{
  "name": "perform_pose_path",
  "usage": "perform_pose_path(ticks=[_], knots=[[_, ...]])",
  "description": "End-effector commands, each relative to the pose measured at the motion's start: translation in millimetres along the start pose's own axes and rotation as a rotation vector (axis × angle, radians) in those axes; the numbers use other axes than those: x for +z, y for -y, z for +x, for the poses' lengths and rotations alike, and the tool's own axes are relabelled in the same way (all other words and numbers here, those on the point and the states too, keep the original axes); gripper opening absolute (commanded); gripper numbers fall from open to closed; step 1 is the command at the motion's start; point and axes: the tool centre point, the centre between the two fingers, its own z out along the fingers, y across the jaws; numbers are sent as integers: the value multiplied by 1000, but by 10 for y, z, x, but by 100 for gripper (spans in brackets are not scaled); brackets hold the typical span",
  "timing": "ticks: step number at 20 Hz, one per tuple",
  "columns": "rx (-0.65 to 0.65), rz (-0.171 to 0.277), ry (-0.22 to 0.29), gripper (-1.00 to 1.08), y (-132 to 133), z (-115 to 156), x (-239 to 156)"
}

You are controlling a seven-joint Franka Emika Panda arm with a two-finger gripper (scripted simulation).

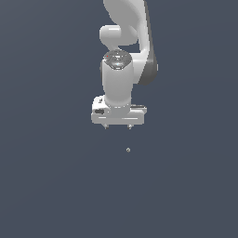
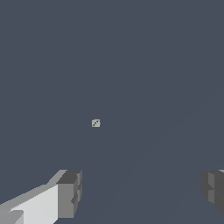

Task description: Pick up the object and move it to a goal position.

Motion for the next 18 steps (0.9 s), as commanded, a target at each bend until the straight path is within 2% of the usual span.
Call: perform_pose_path(ticks=[1,10,18], knots=[[0,0,0,100,0,0,0],[15,29,27,100,240,-67,64],[34,29,28,100,242,-61,79]])
